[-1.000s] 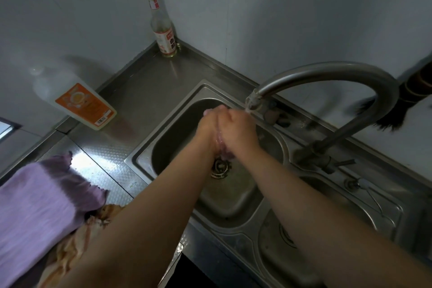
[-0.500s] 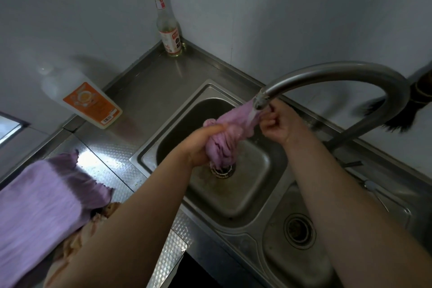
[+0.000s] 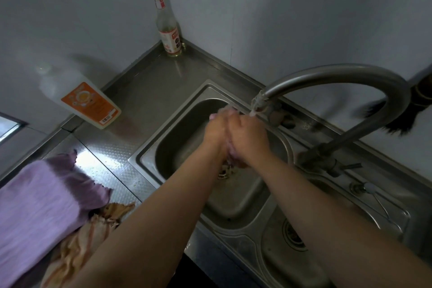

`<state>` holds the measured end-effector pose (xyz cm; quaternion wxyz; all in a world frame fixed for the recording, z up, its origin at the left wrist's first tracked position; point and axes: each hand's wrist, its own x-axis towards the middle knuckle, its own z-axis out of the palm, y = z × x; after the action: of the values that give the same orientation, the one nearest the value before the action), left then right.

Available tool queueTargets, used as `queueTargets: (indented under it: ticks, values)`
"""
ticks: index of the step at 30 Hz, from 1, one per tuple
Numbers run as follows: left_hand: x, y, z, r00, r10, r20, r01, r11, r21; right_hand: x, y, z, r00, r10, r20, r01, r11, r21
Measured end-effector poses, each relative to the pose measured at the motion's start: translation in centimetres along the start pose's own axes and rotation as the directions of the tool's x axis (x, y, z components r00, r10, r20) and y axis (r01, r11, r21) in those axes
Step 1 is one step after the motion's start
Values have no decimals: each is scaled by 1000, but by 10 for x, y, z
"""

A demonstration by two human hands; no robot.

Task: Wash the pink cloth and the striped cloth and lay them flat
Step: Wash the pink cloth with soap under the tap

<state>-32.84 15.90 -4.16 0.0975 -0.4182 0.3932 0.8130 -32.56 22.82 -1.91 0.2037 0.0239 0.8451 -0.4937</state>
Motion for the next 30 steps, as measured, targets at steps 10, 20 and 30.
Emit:
queueTargets:
  ticks: [10,20,30]
  values:
    - [-8,4,-22,932,-203,301,143,967,209,54,27,-41,980,-80,185,108,984,-144]
    - [-1,30,-58,866,-296,403,253,955,158,34,16,-52,909,-9,416,113,967,-227]
    - [-10,11,-49,959,-153,239,144,988,54,17,10,-37,969,187,162,-201,976,78]
